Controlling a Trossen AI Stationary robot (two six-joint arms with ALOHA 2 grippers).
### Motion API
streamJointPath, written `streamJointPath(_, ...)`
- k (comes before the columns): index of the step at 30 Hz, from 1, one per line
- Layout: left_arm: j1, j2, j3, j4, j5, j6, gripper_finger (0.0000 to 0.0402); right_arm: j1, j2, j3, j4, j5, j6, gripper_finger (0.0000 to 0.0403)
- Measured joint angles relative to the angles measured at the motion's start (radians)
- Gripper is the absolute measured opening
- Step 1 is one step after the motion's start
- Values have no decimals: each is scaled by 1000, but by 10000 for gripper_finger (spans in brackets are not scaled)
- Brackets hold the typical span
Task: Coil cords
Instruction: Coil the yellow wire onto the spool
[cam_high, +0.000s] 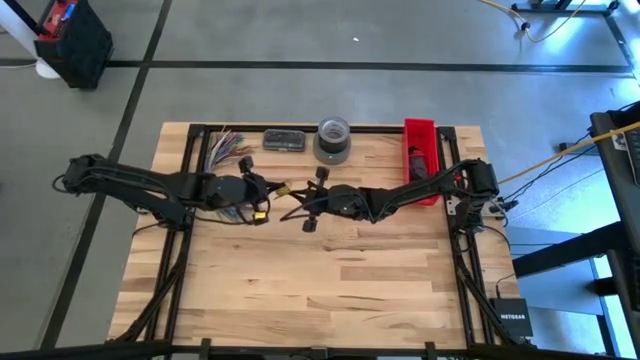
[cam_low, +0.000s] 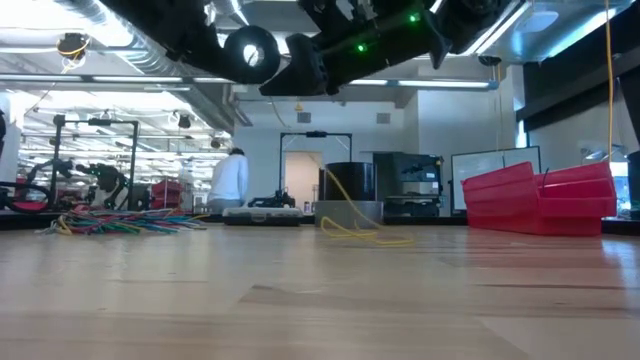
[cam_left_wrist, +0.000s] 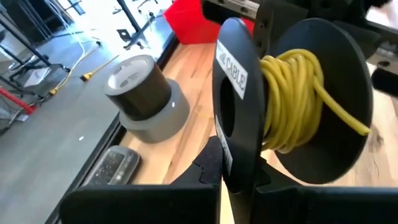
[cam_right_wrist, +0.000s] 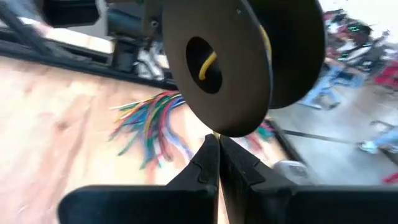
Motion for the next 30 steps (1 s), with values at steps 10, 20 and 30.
streamJointPath(10,12,14,3,21,4,15,0,30,-79,-8,-154,10,58,101)
streamJointPath(20,13,14,3,27,3,19,0,4,-118,-21,-298,-105,50,162)
streamJointPath(30,13,15,2,34,3,26,0,-65,129,-17,-58,-201,64,163)
